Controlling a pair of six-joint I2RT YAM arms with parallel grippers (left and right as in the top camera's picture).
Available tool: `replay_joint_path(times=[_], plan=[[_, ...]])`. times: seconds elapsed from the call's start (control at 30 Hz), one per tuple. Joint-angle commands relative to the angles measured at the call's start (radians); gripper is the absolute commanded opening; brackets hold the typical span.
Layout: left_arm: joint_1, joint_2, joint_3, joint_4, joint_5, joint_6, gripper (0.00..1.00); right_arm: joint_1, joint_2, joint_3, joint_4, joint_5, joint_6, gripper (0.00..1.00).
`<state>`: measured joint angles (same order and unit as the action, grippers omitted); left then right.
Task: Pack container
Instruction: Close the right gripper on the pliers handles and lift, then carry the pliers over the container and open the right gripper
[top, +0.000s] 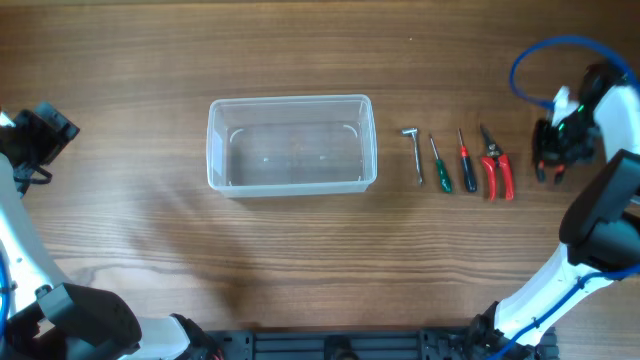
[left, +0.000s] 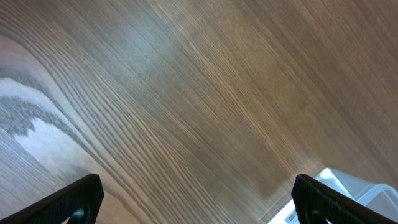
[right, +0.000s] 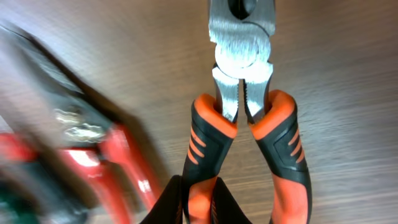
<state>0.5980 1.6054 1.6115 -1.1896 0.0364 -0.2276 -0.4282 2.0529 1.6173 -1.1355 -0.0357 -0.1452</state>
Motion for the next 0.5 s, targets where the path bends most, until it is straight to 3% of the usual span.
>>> replay_joint_path(times=[0.0, 0.17, 0.3, 0.47], plan=[[0.005, 0.002, 0.006, 0.000, 0.016, -0.016, 1.00, 0.031, -0.138, 0.190, -0.080, -0.148, 0.043, 0.04], [0.005, 0.002, 0.006, 0.000, 0.016, -0.016, 1.00, 0.152, -0.275, 0.288, -0.130, -0.219, 0.043, 0.04], [0.005, 0.002, 0.006, 0.000, 0.016, -0.016, 1.00, 0.372, -0.378, 0.290, -0.125, -0.237, 0.025, 0.04], [0.005, 0.002, 0.006, 0.000, 0.016, -0.016, 1.00, 0.680, -0.380, 0.288, -0.109, -0.257, -0.105, 0.04]])
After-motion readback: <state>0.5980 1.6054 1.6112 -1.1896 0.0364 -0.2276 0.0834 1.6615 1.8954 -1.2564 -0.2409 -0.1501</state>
